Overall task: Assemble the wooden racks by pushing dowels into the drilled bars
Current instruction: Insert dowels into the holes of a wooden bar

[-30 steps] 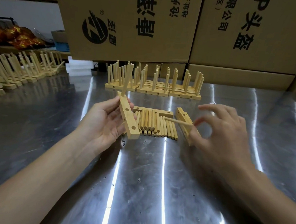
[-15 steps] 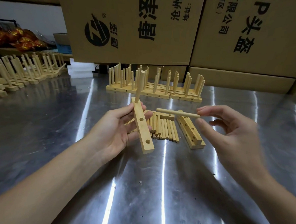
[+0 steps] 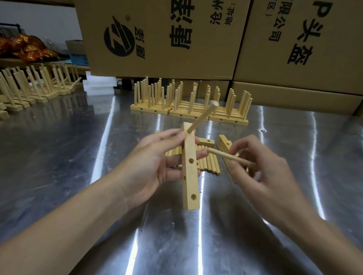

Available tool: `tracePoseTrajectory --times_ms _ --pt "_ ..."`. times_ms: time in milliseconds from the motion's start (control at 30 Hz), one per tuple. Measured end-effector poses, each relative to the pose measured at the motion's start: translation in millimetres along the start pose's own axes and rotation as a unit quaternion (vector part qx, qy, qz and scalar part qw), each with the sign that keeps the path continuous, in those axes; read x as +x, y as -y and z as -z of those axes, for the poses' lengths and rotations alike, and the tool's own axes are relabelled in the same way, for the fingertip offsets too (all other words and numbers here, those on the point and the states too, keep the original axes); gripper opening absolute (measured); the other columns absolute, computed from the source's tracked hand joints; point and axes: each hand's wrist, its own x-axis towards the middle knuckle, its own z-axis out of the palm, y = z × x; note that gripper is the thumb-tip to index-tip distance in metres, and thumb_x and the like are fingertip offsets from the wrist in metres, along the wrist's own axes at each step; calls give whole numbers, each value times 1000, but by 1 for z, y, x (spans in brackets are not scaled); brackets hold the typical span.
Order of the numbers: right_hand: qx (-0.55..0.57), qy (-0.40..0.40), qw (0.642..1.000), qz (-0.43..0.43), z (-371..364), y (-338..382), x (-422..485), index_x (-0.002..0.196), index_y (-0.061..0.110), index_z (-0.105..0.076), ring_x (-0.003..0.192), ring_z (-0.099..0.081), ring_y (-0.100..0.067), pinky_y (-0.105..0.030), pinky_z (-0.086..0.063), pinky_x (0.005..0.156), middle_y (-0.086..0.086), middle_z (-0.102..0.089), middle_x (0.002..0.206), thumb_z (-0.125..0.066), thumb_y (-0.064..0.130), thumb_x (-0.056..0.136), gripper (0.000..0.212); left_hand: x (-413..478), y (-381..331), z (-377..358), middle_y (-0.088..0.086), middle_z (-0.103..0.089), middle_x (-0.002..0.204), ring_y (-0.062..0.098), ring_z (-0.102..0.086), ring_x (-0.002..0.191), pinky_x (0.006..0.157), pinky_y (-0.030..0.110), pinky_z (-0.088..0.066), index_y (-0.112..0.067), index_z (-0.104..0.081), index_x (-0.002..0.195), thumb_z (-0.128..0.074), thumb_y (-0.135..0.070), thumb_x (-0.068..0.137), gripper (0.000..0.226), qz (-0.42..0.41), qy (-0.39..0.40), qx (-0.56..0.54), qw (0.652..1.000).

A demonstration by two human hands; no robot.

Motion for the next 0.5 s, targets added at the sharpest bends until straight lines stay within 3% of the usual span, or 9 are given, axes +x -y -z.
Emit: tracePoseTrajectory --times_ms 100,200,300,500 --pt "-19 24 1000 0 -3 0 -1 103 28 -61 55 -43 -11 -20 -33 51 4 -54 65 -59 33 105 6 0 1 0 17 -77 119 34 -75 116 76 46 -67 0 -68 129 -59 -20 103 34 -10 -2 -1 1000" --pt "-46 0 998 42 1 3 0 101 28 -64 54 -44 -11 -19 -31 51 11 -52 62 -59 45 105 18 2 -1 4 21 -75 120 35 -75 114 75 45 -67 2 -67 130 -59 -20 104 34 -12 -12 -1 1000" --pt "-93 -3 992 89 3 10 1 100 32 -68 61 -50 -13 -16 -32 54 12 -58 73 -63 43 104 13 2 1 5 27 -74 122 35 -76 113 75 44 -66 1 -65 131 -58 -19 107 32 -7 -3 15 1000" --pt "-135 2 980 149 0 12 1 110 33 -73 76 -55 -9 -34 -46 59 17 -57 88 -70 39 101 11 2 7 1 26 -75 119 34 -77 108 71 41 -66 -4 -62 136 -63 -19 104 35 -12 6 38 999"
